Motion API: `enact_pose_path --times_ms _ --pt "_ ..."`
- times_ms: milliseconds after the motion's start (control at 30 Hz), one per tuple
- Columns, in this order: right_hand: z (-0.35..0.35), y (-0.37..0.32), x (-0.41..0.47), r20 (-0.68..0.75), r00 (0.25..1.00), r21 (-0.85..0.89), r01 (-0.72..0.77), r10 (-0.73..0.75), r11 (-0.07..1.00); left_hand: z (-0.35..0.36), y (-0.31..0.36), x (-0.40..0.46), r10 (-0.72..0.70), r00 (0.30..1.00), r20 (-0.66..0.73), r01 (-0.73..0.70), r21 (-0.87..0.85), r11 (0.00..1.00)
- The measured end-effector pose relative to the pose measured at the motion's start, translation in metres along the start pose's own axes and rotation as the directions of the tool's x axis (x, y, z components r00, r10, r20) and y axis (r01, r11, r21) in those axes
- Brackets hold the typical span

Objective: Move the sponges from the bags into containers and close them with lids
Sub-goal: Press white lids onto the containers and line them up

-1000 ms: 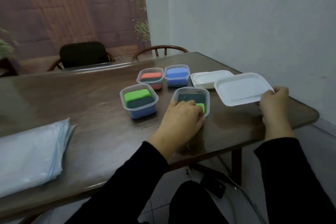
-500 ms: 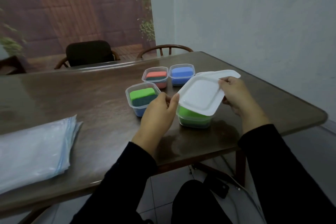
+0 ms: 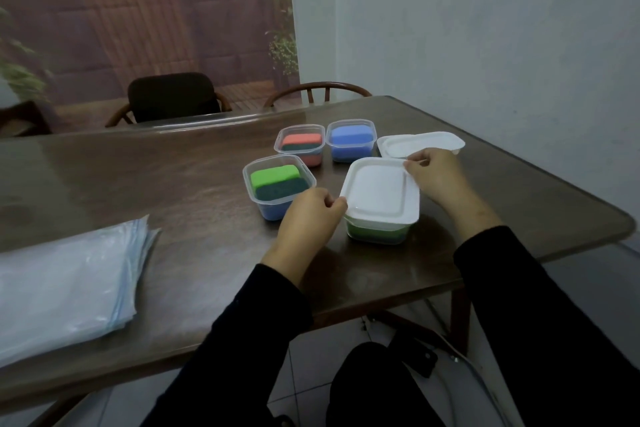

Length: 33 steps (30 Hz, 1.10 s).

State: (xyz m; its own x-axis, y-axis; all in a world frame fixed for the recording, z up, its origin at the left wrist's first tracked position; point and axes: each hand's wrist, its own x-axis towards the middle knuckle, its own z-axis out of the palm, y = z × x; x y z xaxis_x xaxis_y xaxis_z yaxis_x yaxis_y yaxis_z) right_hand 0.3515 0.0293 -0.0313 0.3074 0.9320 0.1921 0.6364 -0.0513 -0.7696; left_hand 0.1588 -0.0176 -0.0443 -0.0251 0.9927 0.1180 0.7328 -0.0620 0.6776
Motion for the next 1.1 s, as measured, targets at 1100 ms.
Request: enact_pose_path --times_ms 1100 --pt "-0.005 -0.023 -0.03 0.195 0.981 -0.062 0.001 0.011 0.998 0.003 0.03 0.027 -0.187 0.973 0.136 0.22 -0.297 0.929"
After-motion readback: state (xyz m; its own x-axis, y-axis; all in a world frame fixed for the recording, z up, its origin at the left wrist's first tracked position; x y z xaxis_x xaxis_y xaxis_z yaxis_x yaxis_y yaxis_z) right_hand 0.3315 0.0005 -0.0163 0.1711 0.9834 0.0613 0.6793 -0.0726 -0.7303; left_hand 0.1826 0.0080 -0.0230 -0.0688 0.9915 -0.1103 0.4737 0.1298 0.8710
